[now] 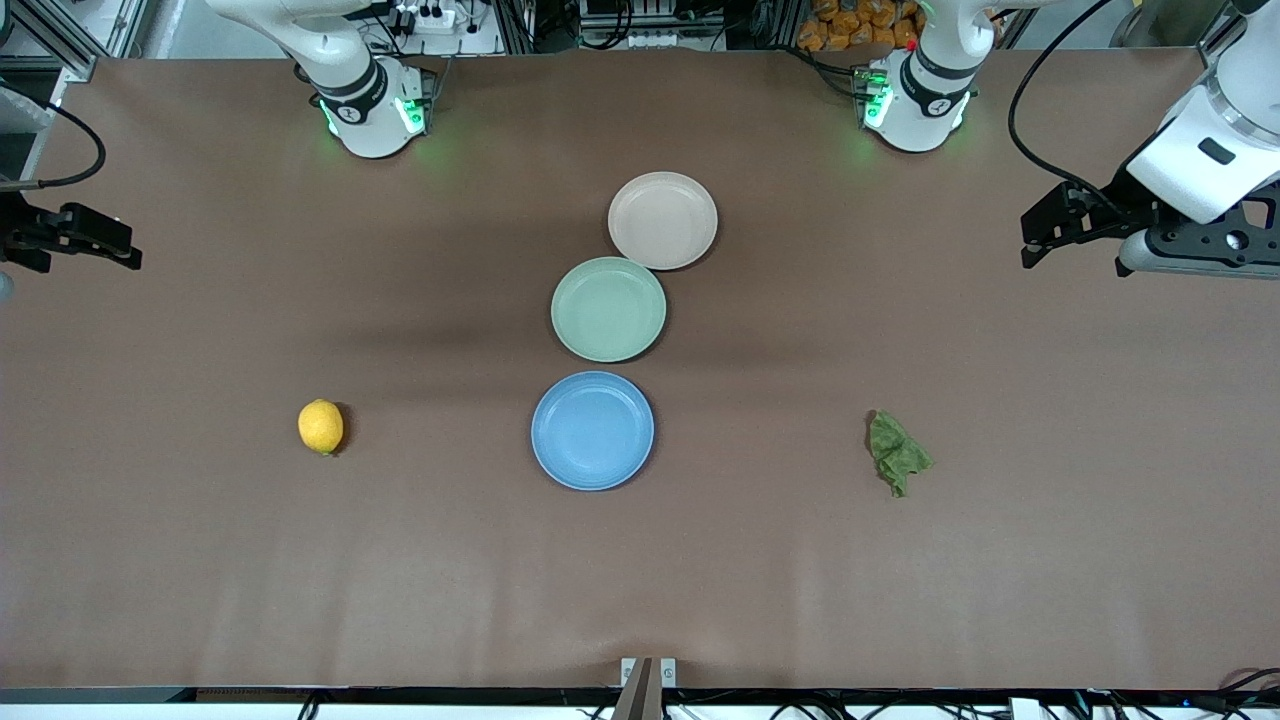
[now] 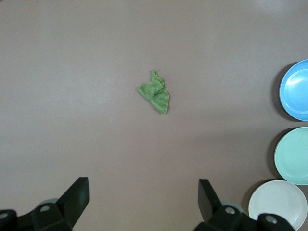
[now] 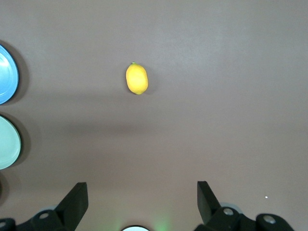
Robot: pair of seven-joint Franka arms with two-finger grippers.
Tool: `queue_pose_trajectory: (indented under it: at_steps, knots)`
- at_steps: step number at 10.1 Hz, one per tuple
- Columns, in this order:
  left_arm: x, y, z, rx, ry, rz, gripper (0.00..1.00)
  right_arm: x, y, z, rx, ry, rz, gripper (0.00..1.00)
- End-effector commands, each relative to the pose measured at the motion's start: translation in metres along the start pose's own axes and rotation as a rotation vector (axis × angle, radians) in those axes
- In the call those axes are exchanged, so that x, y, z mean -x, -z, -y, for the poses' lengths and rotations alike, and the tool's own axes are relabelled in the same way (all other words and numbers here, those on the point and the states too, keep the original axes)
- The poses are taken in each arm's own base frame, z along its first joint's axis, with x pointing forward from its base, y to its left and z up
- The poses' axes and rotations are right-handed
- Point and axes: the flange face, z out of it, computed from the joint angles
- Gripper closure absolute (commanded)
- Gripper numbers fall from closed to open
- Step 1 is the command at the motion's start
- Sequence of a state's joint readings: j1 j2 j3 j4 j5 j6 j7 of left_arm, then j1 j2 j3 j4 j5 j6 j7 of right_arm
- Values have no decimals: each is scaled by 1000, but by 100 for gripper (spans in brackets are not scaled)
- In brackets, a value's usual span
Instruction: Place lemon and lettuce in plates
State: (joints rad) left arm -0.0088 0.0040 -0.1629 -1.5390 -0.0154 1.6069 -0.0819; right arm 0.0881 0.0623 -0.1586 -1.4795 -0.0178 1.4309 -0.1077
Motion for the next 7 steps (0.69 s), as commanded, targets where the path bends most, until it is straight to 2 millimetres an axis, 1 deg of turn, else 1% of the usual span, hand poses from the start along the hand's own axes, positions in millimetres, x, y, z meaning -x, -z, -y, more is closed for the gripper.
queue_pose_trajectory:
  at_steps: [1, 3, 5, 6, 7]
  knots:
    - [0, 8, 0, -19, 5, -19, 0, 1, 0, 1, 0, -13, 4, 0]
    - [-1, 8, -1, -13, 6, -20, 0, 1, 0, 1, 0, -14, 4, 0]
    - [-3, 6, 5, -11, 13, -17, 0, 1, 0, 1, 0, -13, 4, 0]
    - [-5, 2, 6, -10, 8, -9, 0, 1, 0, 0, 0, -14, 4, 0]
    - [-11, -11, 6, -11, -1, 13, 0, 1, 0, 0, 0, -14, 6, 0]
